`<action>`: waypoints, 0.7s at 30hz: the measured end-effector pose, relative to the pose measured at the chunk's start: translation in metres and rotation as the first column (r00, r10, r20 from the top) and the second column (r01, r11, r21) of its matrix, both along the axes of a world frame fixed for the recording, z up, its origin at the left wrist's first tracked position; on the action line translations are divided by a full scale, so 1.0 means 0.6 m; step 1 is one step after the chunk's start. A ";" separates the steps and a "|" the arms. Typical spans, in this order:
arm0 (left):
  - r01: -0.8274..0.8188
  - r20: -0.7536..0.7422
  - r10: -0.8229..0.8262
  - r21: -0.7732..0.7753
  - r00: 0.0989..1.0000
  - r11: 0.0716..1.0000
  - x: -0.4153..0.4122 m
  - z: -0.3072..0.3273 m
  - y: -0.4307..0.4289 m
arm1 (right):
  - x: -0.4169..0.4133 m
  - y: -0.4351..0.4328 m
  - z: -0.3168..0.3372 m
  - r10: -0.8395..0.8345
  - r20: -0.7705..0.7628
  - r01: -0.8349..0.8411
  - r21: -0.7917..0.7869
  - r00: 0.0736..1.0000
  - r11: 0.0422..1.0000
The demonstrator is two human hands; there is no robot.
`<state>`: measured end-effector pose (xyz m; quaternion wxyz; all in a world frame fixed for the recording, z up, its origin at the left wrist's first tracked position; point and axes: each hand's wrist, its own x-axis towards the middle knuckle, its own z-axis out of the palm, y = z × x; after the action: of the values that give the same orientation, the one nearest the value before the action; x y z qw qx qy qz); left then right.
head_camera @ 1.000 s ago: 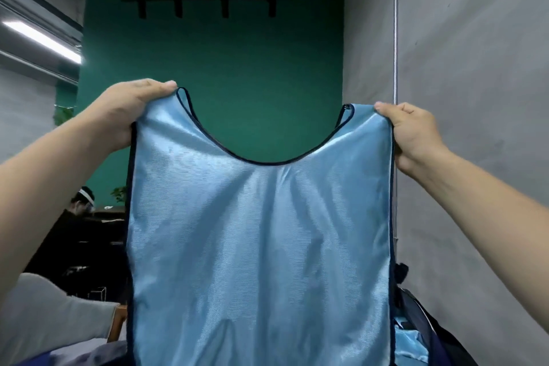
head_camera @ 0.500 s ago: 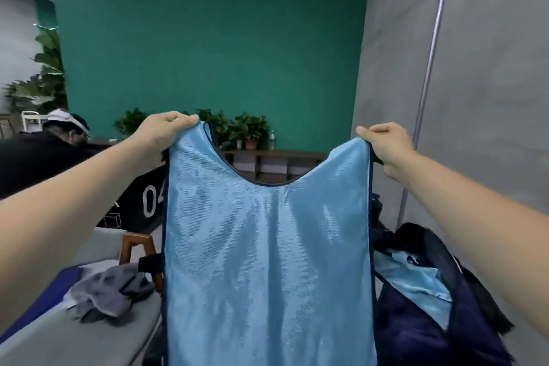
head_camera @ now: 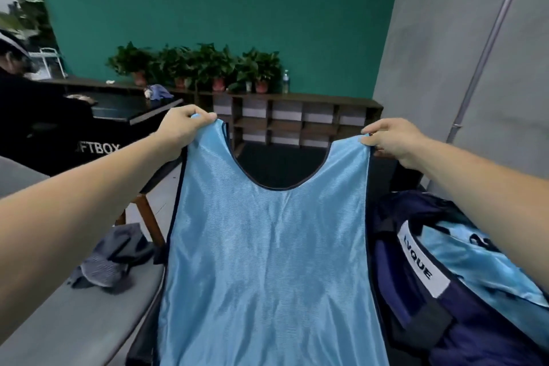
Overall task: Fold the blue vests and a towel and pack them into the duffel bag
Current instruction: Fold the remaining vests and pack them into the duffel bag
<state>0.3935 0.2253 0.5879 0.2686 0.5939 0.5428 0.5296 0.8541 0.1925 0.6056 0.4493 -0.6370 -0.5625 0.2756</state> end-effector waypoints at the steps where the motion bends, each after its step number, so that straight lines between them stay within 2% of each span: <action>1: -0.004 -0.011 0.004 -0.011 1.000 1.000 0.002 -0.017 0.020 | 0.002 0.023 -0.014 -0.018 0.029 0.017 0.002 0.999 1.000; 8: -0.079 -0.130 0.074 -0.035 0.989 0.996 0.033 -0.098 0.150 | 0.011 0.149 -0.094 -0.110 0.139 0.113 -0.018 0.984 0.993; 17: -0.134 -0.158 0.140 0.044 0.978 0.990 0.078 -0.096 0.257 | 0.035 0.258 -0.138 -0.253 0.128 0.244 0.080 0.959 0.966; 21: -0.165 -0.172 0.175 0.071 0.969 0.984 0.088 -0.120 0.266 | 0.049 0.279 -0.164 -0.286 0.074 0.281 0.065 0.955 0.957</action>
<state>0.4461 0.3850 0.5158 0.1561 0.5973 0.5985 0.5105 0.8834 0.3602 0.5073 0.4772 -0.7097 -0.4907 0.1666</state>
